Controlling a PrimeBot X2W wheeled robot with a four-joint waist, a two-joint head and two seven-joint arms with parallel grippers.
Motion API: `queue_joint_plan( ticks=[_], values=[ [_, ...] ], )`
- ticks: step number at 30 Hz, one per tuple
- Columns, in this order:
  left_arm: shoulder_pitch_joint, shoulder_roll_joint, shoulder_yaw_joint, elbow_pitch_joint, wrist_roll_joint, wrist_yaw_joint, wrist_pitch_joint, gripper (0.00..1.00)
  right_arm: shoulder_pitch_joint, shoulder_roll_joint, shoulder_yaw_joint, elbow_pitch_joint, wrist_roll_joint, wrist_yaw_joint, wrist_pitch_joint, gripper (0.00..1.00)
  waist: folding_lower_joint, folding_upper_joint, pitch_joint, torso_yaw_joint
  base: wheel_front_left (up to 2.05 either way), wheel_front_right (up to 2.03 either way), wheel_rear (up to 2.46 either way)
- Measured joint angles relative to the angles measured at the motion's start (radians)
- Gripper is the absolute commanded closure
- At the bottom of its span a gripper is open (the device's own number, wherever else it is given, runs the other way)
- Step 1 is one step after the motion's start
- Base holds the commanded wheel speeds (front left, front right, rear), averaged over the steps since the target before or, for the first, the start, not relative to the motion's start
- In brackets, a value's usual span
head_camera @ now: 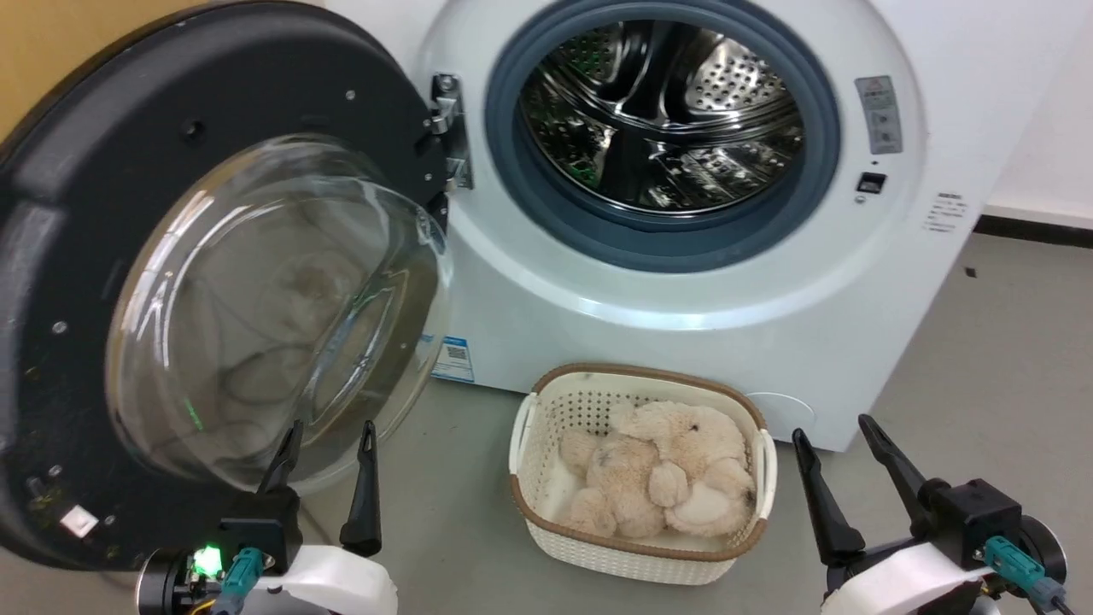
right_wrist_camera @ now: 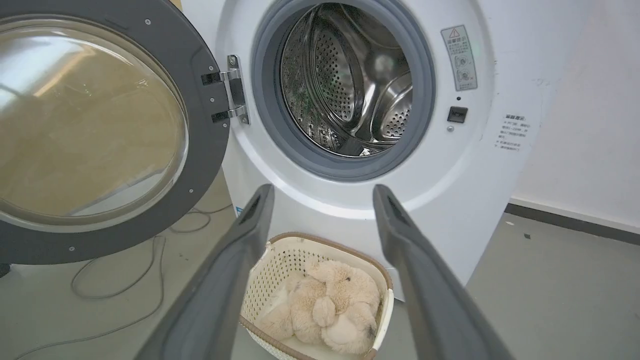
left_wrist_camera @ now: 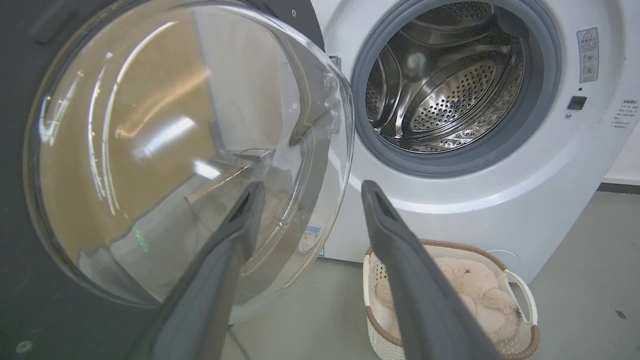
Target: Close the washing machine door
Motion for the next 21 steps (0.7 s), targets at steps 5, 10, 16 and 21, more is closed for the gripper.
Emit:
queue_joint_plan(
  ticks=[5, 10, 16, 21],
  values=[
    [0.003, 0.0, 0.003, -0.005, -0.009, 0.005, -0.01, 0.0, 0.0, 0.0, 0.013, 0.007, 0.006, 0.0, -0.012, 0.0, 0.0, 0.0, 0.003, 0.029, 0.0, 0.0, 0.0],
    [0.007, 0.0, 0.007, -0.02, -0.019, 0.02, -0.023, 0.0, -0.003, 0.0, 0.033, 0.021, 0.009, 0.0, -0.022, 0.0, 0.0, 0.0, 0.01, 0.055, 0.0, 0.0, 0.0],
    [0.024, 0.0, 0.012, -0.036, -0.029, 0.036, -0.034, 0.0, -0.025, -0.004, 0.058, 0.041, 0.02, 0.0, -0.035, 0.0, 0.0, 0.0, 0.02, 0.085, 0.0, 0.0, 0.0],
    [0.03, 0.0, 0.016, -0.048, -0.035, 0.047, -0.044, 0.0, -0.044, -0.008, 0.077, 0.053, 0.035, 0.0, -0.044, 0.0, 0.0, 0.0, 0.026, 0.109, 0.0, 0.0, 0.0]
  ],
)
